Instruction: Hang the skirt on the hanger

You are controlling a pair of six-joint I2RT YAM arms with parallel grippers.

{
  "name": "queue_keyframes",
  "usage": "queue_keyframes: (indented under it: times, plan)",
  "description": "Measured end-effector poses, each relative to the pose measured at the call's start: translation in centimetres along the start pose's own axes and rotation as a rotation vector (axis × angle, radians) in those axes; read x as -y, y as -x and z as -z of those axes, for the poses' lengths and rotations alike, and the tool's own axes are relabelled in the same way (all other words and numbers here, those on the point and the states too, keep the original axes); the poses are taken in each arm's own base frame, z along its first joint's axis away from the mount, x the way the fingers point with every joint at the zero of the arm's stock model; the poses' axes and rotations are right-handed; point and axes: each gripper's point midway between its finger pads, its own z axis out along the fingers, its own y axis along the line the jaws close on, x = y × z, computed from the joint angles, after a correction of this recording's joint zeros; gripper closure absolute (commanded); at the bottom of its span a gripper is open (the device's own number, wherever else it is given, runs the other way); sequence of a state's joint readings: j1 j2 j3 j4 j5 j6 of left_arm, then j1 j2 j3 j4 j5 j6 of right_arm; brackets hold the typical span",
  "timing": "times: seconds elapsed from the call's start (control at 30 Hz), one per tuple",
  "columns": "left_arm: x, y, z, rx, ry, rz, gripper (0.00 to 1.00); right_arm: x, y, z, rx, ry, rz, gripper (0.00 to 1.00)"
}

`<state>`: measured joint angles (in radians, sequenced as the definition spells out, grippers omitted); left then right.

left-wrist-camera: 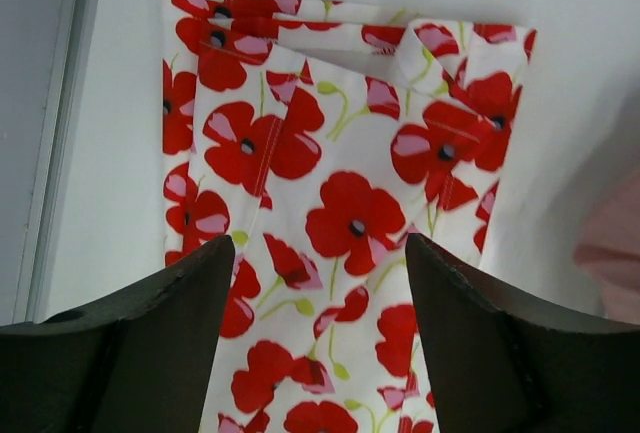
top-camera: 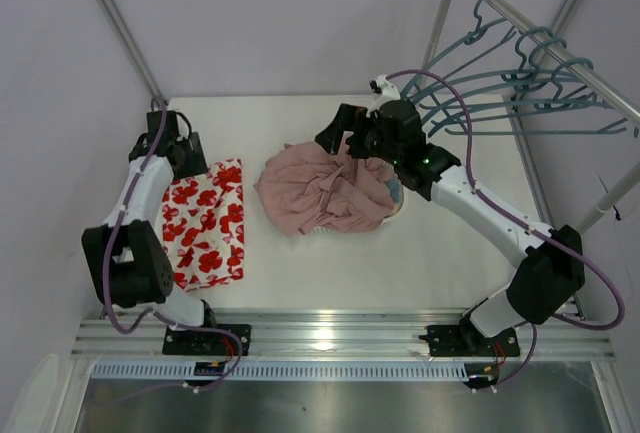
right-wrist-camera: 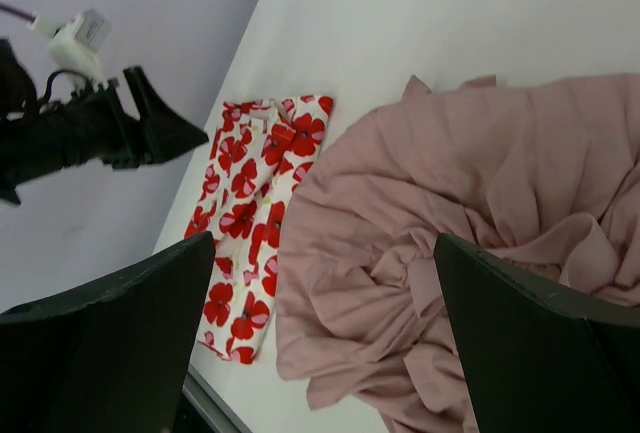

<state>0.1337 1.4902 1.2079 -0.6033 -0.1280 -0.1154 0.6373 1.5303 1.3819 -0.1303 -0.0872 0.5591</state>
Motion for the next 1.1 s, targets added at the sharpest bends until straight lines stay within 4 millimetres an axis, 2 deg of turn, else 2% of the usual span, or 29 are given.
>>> queue_keyframes:
  times: [0.03, 0.13, 0.27, 0.43, 0.67, 0.87, 0.9, 0.97, 1.0, 1.07, 1.1]
  plan:
    - [-0.2, 0.3, -1.0, -0.010, 0.009, 0.000, 0.31, 0.2, -0.3, 0.5, -0.004, -0.003, 0.003, 0.01]
    - [-0.8, 1.2, -3.6, -0.023, 0.028, -0.002, 0.31, 0.8, -1.3, 1.7, -0.015, -0.014, 0.008, 0.01]
    - [-1.2, 1.8, -6.8, -0.035, 0.041, -0.007, 0.31, 1.6, -2.4, 2.1, -0.039, -0.031, 0.008, 0.01]
    - [-1.0, 1.0, -10.7, -0.076, 0.052, -0.012, 0.36, 1.8, -3.0, 2.2, -0.061, -0.039, 0.008, 0.01]
    - [-1.3, -0.1, -13.1, -0.108, 0.077, -0.007, 0.47, 1.9, -3.1, 2.2, -0.064, -0.043, 0.007, 0.01]
    - [-1.9, -0.9, -13.9, -0.129, 0.105, 0.004, 0.56, 2.0, -3.2, 2.2, -0.069, -0.045, 0.006, 0.01]
    - [-2.0, -0.8, -14.0, -0.127, 0.108, 0.008, 0.63, 2.0, -3.3, 2.2, -0.070, -0.046, 0.006, 0.01]
    - [-2.3, -0.7, -14.0, -0.124, 0.113, 0.024, 0.69, 2.1, -3.3, 2.2, -0.073, -0.049, 0.005, 0.01]
    - [-2.4, -0.7, -14.0, -0.122, 0.114, 0.026, 0.77, 2.1, -3.4, 2.2, -0.074, -0.050, 0.005, 0.01]
    - [-2.7, -0.5, -14.1, -0.115, 0.117, 0.039, 0.85, 2.2, -3.5, 2.2, -0.078, -0.052, 0.004, 0.01]
    - [-2.8, -0.4, -14.2, -0.111, 0.118, 0.043, 0.99, 2.2, -3.5, 2.2, -0.079, -0.053, 0.004, 0.01]
